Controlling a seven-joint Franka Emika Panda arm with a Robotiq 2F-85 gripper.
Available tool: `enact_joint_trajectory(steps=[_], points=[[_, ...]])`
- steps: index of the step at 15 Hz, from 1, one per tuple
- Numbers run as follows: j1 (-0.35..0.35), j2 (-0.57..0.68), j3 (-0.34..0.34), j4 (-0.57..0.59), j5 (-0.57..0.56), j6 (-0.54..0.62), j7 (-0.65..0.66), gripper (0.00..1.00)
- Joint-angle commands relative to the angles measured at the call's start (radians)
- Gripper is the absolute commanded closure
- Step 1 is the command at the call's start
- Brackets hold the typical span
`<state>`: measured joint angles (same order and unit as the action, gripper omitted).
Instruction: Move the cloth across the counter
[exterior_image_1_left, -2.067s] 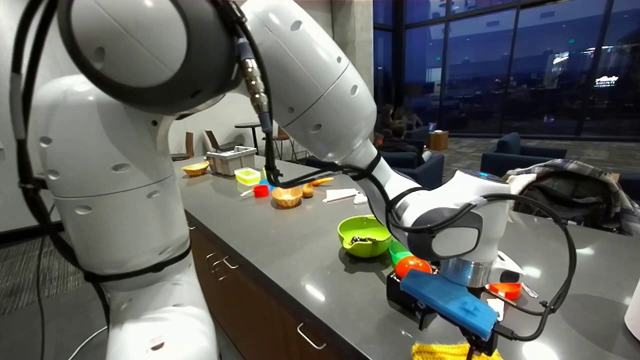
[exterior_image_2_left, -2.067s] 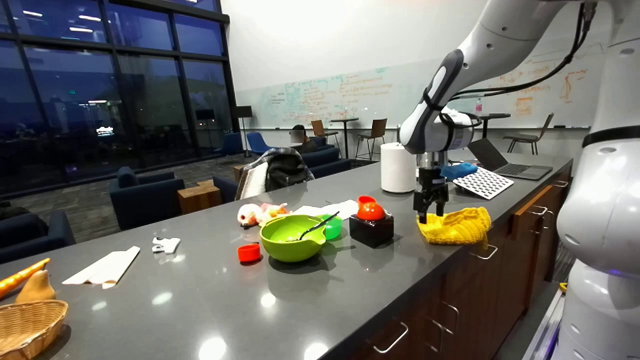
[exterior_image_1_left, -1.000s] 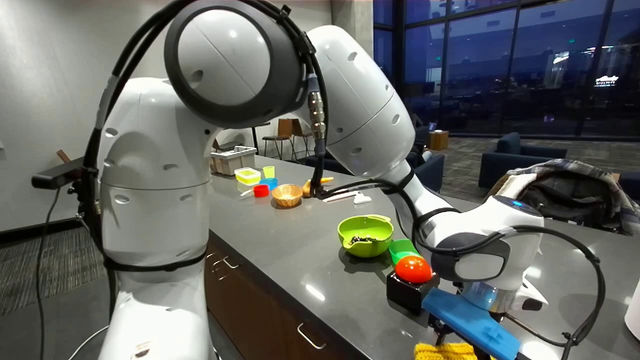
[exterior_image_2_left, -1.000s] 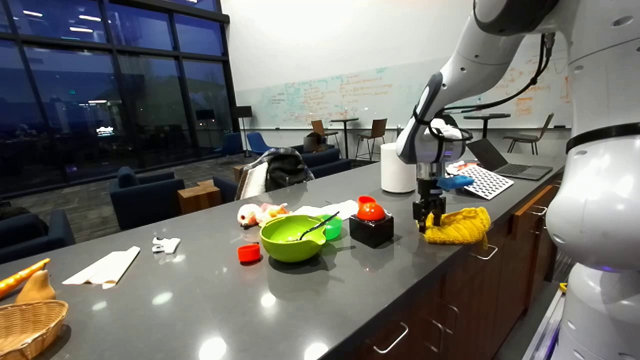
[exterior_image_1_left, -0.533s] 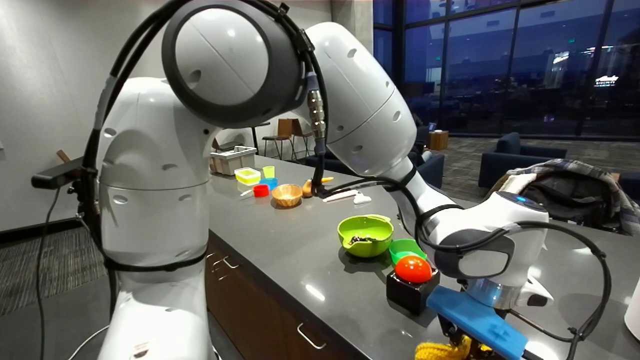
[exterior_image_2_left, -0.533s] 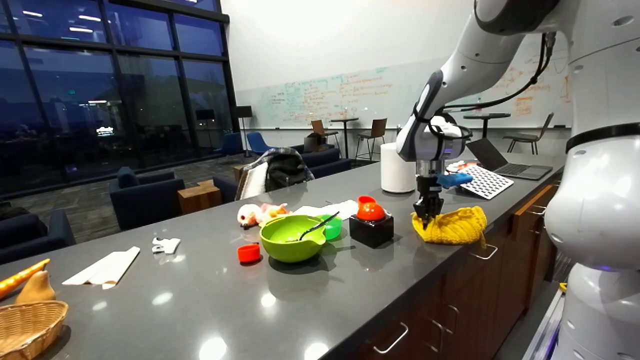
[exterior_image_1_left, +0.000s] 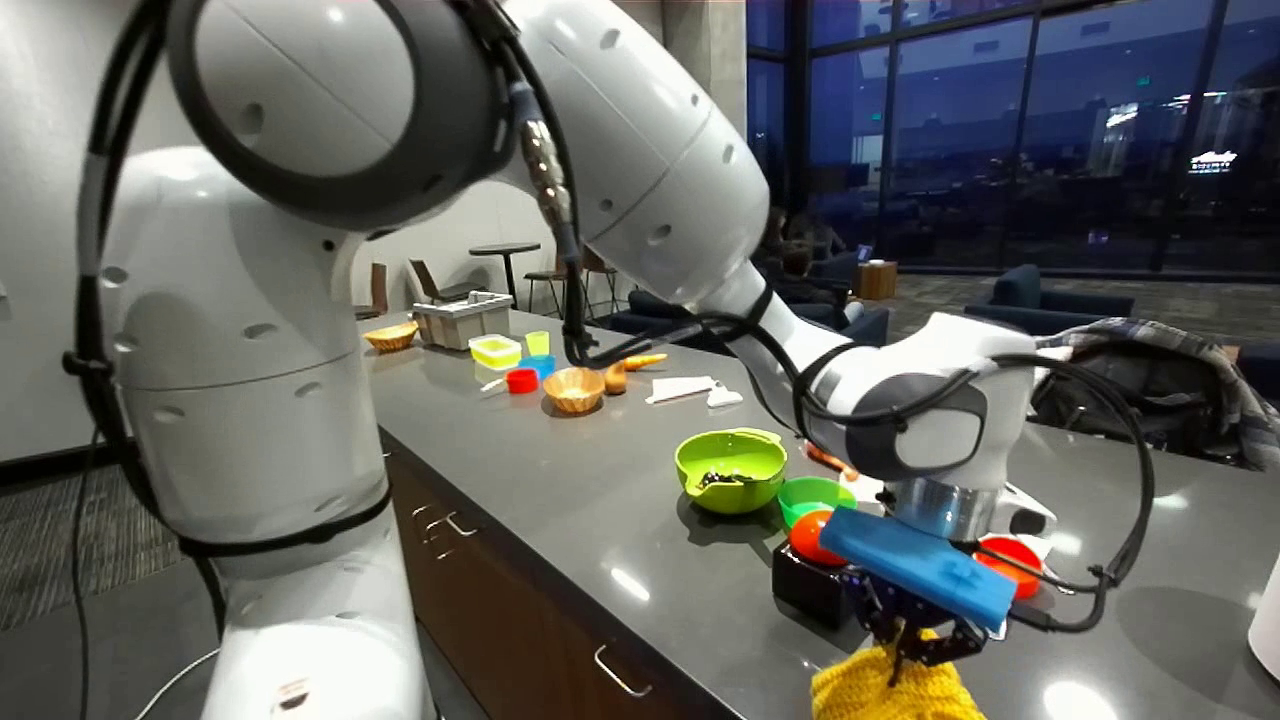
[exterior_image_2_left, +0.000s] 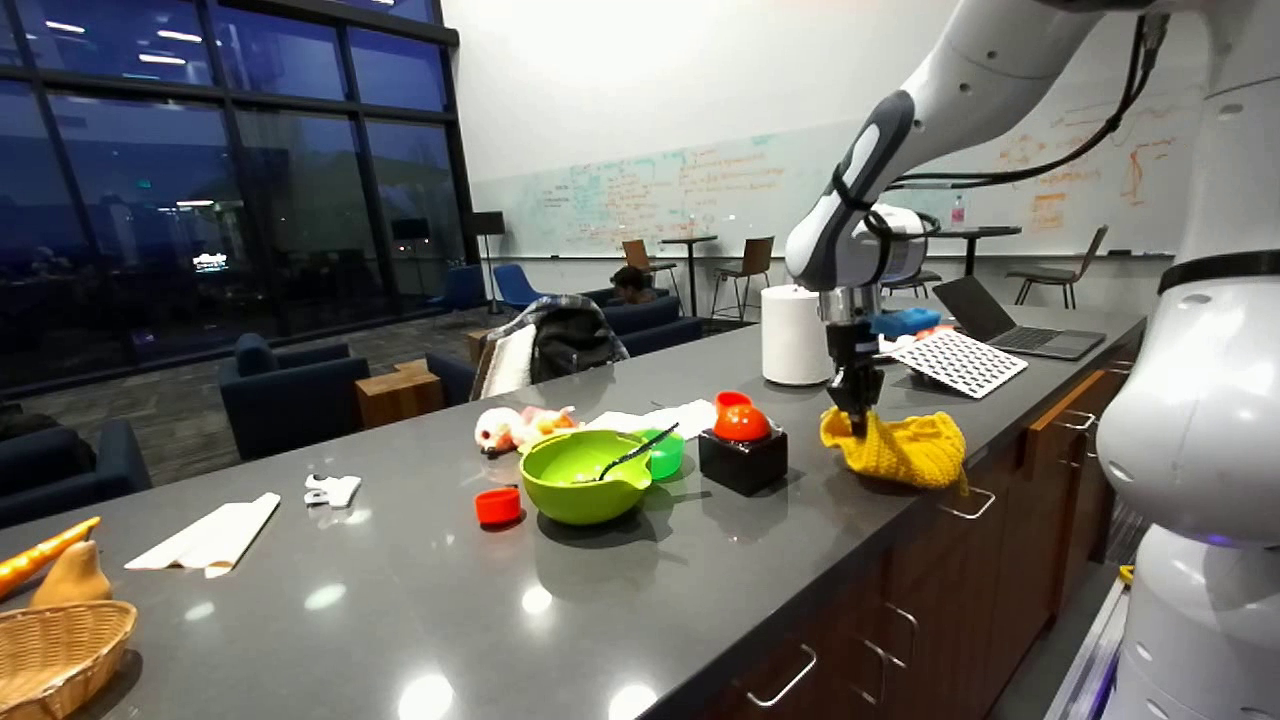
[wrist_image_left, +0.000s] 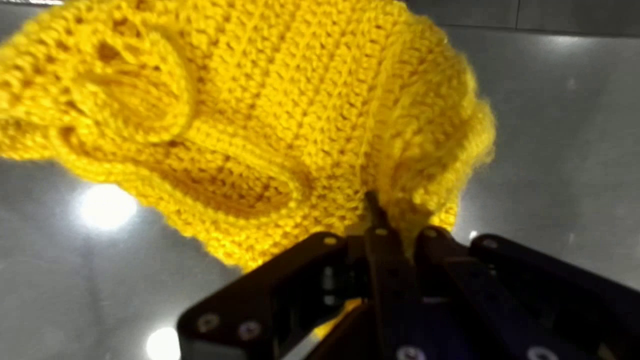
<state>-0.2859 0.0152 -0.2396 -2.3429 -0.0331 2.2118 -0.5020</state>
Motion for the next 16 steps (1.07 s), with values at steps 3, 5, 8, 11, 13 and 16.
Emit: enact_joint_trajectory(steps=[3,5,8,11,13,16], points=[[0.073,-0.299,0.050,-0.024,-0.137,-0.291,0.143,0.99],[0.101,-0.372,0.077,0.007,-0.147,-0.405,0.169,0.99],[0.147,-0.451,0.113,0.068,-0.137,-0.557,0.181,0.99],[0.195,-0.492,0.153,0.140,-0.137,-0.672,0.204,0.99],[0.228,-0.501,0.177,0.192,-0.135,-0.732,0.212,0.99],[0.276,-0.492,0.209,0.253,-0.132,-0.789,0.212,0.99]])
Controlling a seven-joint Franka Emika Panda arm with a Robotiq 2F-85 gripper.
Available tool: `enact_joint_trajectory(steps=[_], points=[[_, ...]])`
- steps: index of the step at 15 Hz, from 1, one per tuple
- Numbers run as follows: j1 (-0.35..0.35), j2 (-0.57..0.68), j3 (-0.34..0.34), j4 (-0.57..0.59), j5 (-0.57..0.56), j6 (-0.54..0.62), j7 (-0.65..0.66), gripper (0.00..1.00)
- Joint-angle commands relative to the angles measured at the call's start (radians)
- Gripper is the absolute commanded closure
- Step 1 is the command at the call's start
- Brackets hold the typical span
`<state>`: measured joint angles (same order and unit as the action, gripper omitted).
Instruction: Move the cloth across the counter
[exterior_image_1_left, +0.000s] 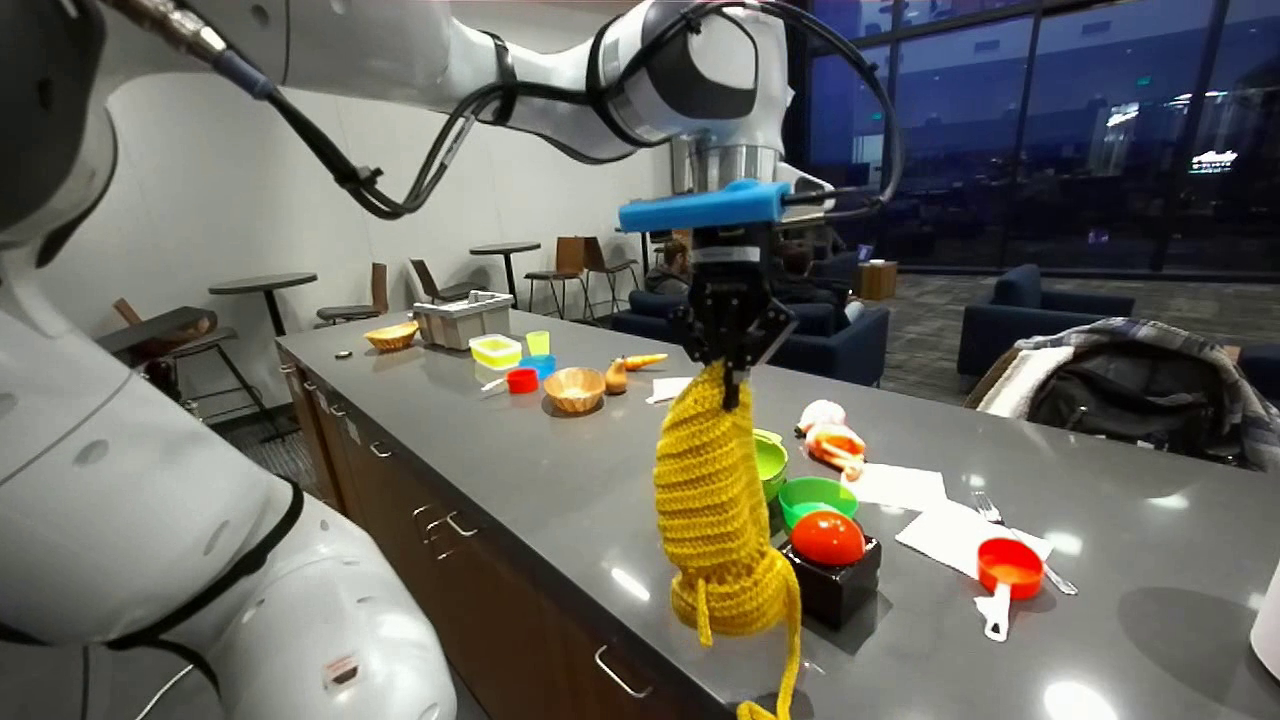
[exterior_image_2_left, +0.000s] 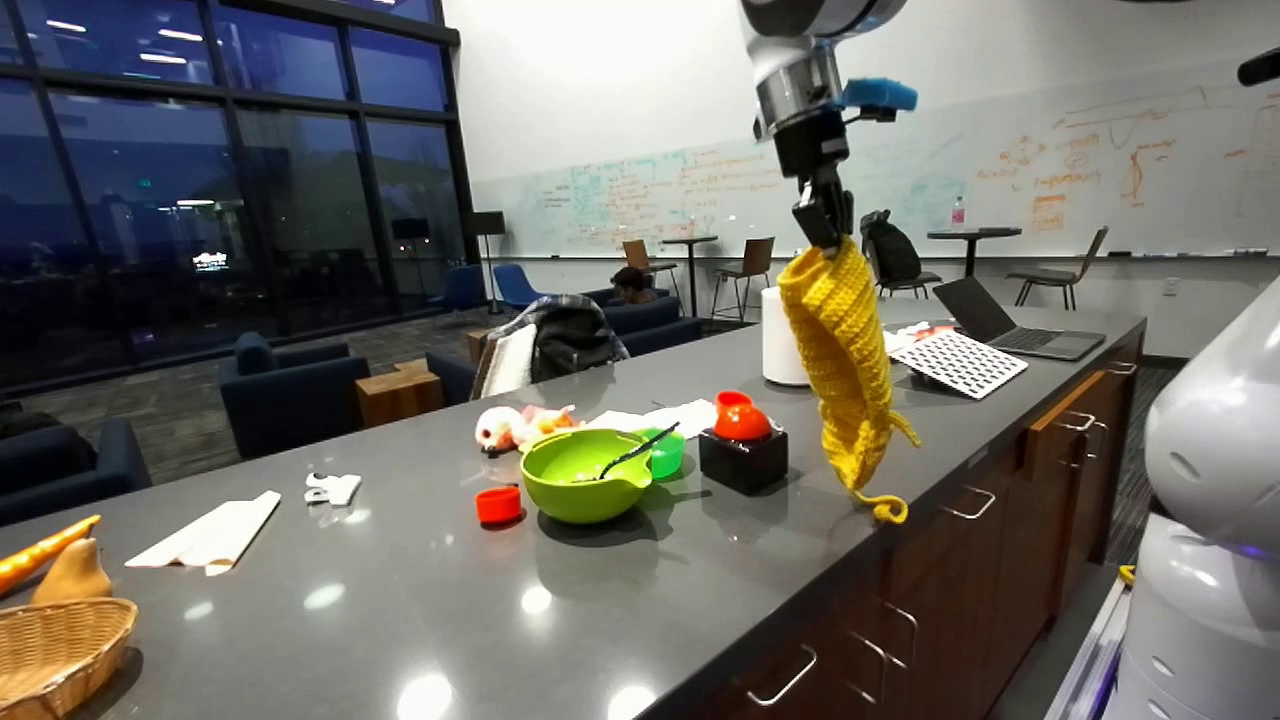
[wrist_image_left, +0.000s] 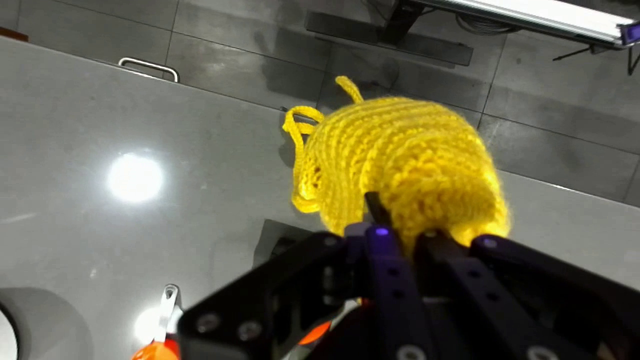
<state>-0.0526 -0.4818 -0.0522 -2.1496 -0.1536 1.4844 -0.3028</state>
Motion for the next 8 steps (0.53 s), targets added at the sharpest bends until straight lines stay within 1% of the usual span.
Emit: enact_joint_trajectory(steps=[1,5,8], points=[[0.058,0.014,0.028,0.073,-0.007,-0.069,0.004,0.99],[0.114,0.054,0.047,0.089,0.008,-0.061,-0.022,0.99],[0.149,0.119,0.063,0.084,0.009,-0.055,-0.039,0.99]])
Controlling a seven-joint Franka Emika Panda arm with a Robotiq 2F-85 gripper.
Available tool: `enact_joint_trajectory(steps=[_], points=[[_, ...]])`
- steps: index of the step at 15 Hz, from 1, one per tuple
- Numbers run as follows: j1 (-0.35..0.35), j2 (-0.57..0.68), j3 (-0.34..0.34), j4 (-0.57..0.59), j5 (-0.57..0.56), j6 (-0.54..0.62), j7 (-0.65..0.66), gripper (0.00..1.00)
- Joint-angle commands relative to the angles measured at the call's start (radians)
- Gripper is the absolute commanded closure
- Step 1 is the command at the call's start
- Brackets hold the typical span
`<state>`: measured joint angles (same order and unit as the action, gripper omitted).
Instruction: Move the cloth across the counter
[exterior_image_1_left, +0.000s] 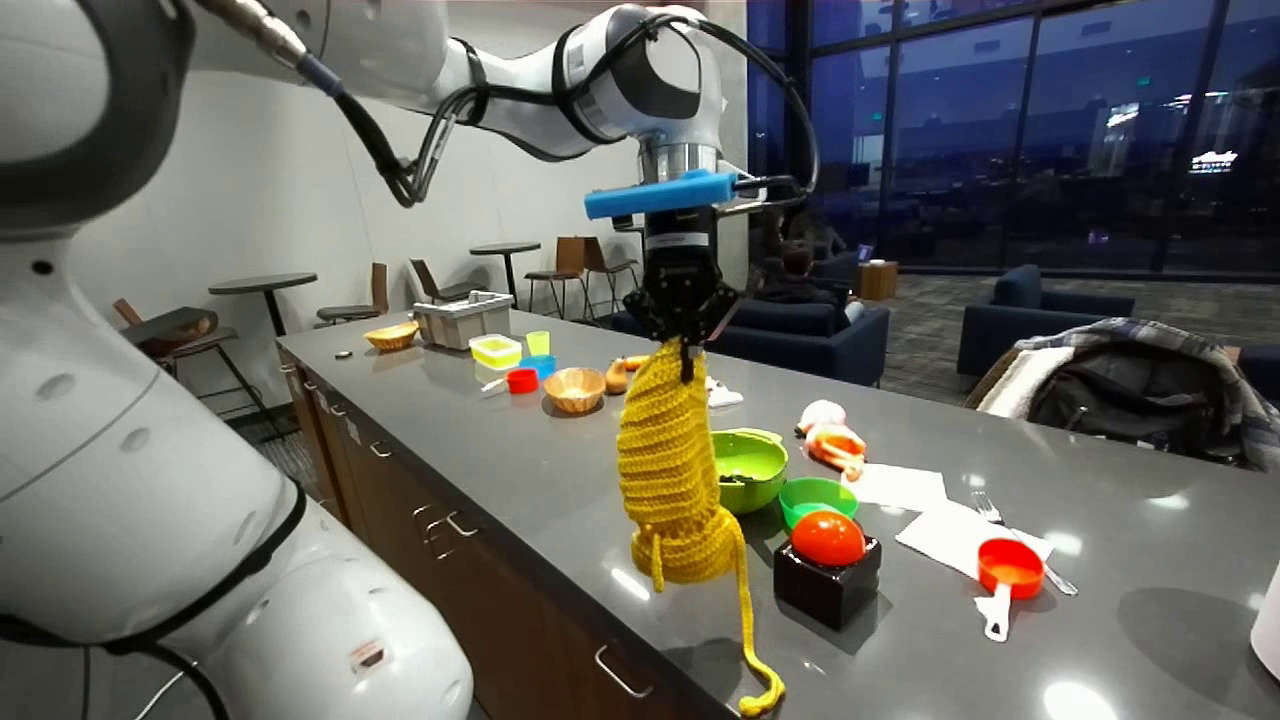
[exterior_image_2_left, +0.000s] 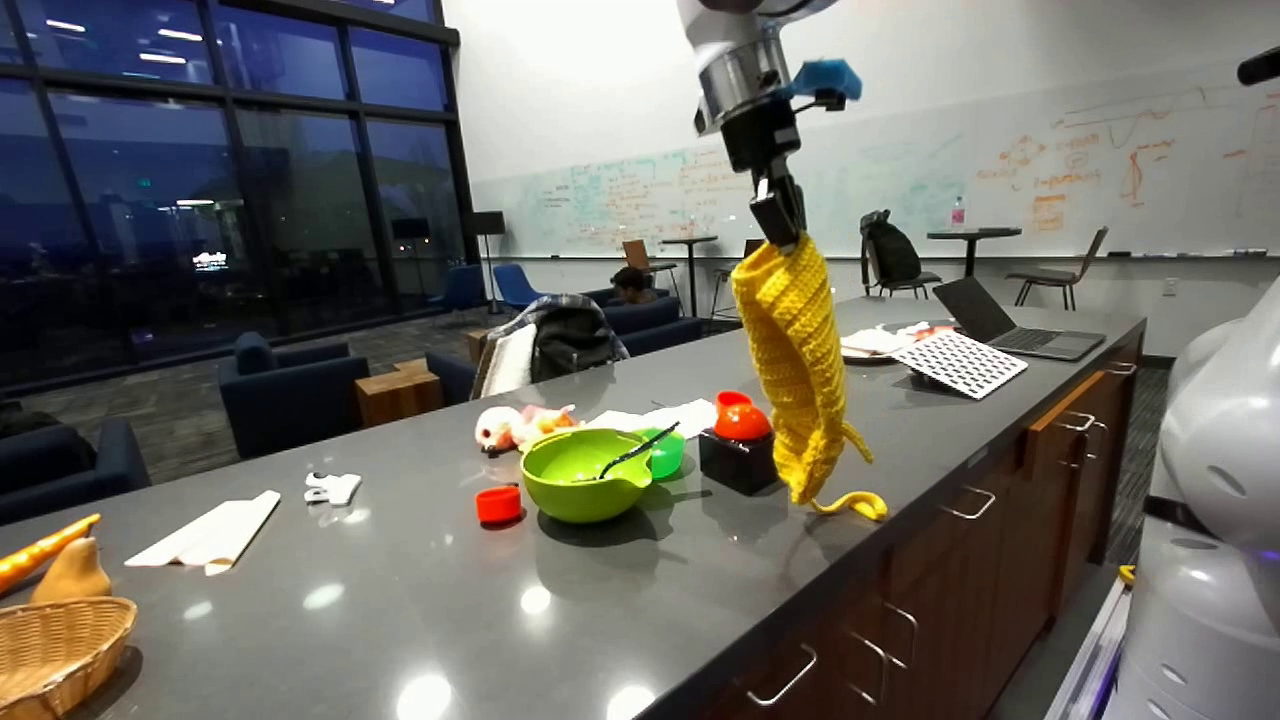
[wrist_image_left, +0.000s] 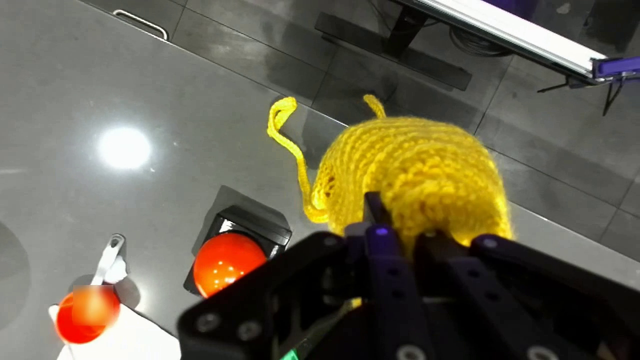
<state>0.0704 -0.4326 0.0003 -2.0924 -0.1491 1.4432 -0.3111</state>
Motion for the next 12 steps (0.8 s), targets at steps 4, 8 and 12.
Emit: enact_joint_trajectory(steps=[4,8,12], points=[[0.054,0.192,0.024,0.031,0.014,-0.013,-0.084,0.99],[0.059,0.311,0.042,0.049,0.024,0.002,-0.133,0.99],[0.051,0.398,0.053,0.081,0.095,0.037,-0.210,0.99]])
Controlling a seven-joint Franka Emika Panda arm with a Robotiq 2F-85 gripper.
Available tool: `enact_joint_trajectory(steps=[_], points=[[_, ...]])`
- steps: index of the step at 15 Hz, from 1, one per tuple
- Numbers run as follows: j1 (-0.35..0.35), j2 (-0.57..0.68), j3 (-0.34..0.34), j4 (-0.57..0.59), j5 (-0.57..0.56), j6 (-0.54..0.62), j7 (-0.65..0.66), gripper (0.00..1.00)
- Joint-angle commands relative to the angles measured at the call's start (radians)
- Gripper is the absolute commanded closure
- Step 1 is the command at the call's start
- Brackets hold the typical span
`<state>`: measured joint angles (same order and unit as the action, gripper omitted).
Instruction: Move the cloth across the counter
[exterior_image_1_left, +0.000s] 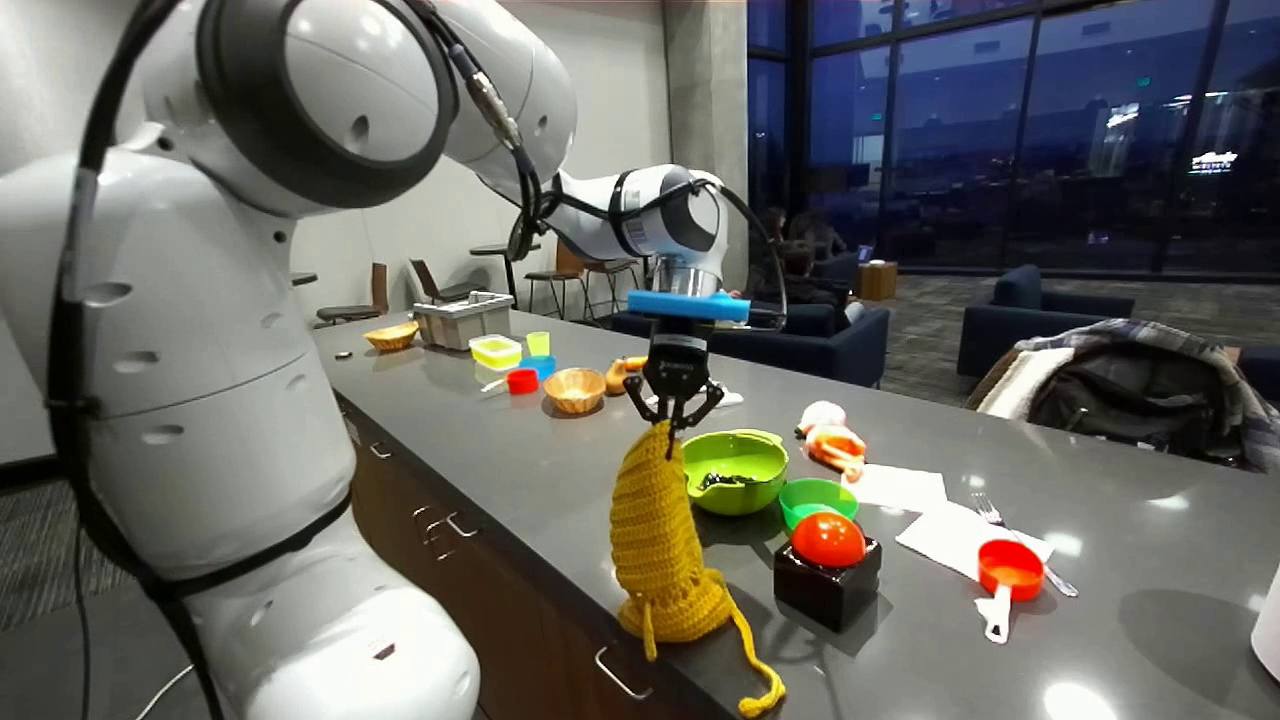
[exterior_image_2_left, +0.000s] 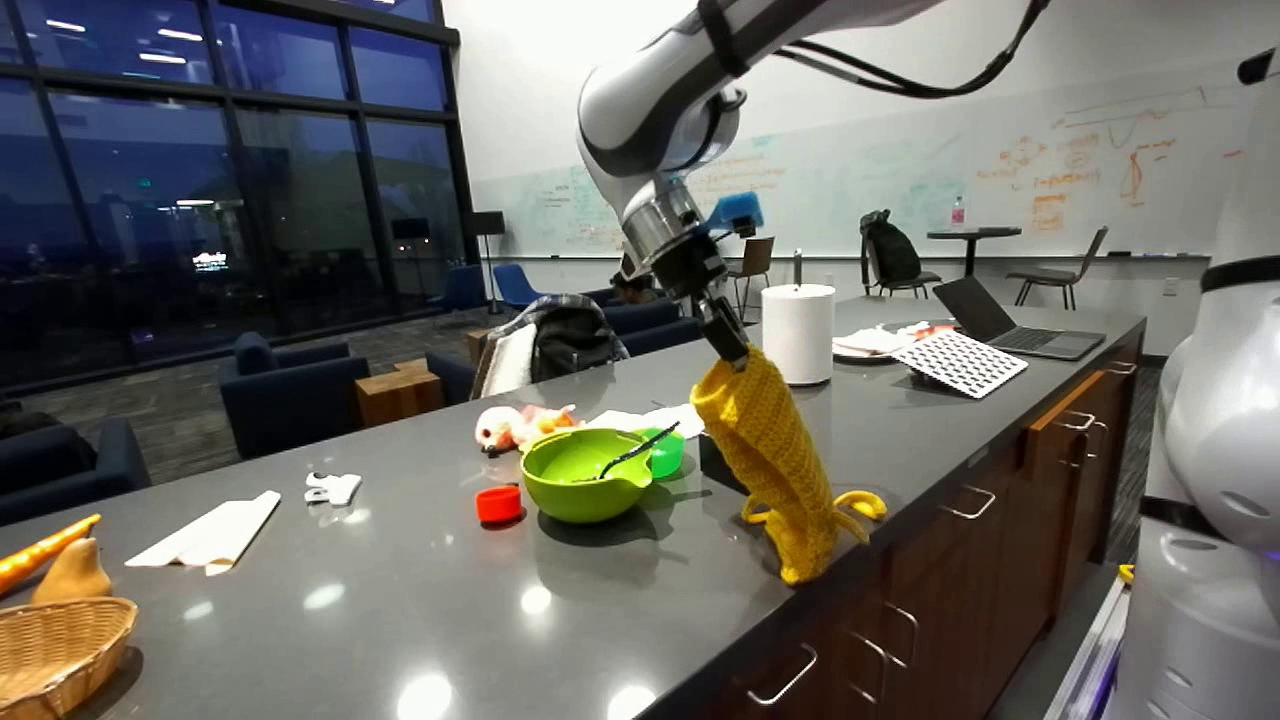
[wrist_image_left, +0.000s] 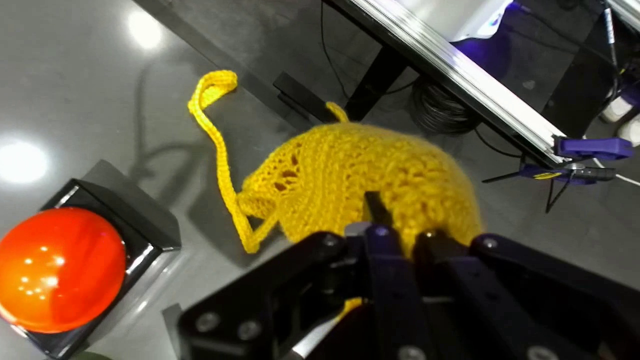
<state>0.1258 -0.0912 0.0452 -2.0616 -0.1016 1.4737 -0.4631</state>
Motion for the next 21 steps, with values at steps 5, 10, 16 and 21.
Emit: enact_joint_trajectory(steps=[5,10,16,21], points=[[-0.009,0.149,0.029,0.116,0.201,0.056,-0.166,0.99],[-0.009,0.257,0.071,0.182,0.369,0.100,-0.256,0.99],[-0.007,0.390,0.127,0.226,0.473,0.123,-0.316,0.99],[-0.006,0.468,0.161,0.252,0.469,0.162,-0.323,0.66]])
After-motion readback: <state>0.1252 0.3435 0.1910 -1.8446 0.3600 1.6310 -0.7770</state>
